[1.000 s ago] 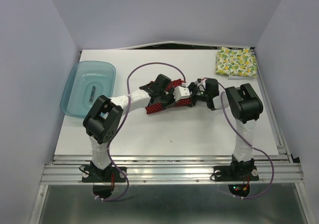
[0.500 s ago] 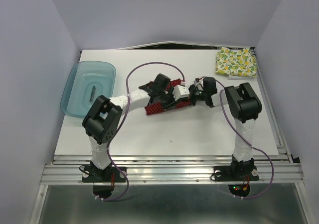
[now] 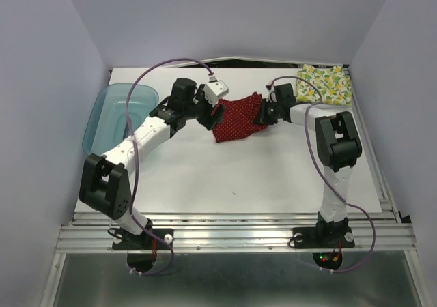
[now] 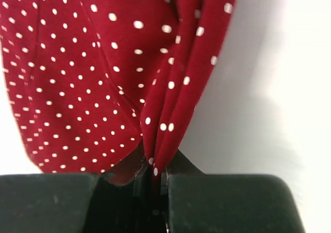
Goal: Fold and stack the skirts
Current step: Neatly place the folded skirt to the corner
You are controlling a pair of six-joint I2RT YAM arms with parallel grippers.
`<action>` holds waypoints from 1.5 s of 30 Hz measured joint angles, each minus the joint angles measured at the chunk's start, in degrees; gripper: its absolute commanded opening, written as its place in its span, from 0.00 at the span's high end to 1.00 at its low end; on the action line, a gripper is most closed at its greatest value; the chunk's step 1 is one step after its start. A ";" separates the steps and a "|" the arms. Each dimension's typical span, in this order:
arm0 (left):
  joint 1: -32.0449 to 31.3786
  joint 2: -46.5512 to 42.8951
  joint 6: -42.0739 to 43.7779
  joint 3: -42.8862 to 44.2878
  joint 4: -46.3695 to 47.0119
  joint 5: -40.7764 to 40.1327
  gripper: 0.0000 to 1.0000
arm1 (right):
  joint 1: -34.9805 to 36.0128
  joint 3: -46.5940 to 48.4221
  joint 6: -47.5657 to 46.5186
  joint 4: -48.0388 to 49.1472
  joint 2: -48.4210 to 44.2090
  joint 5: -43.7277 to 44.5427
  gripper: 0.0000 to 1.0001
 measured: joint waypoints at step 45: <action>4.04 2.21 -6.12 -5.51 0.81 6.69 0.25 | -18.49 45.77 -30.53 -25.03 9.62 12.24 0.99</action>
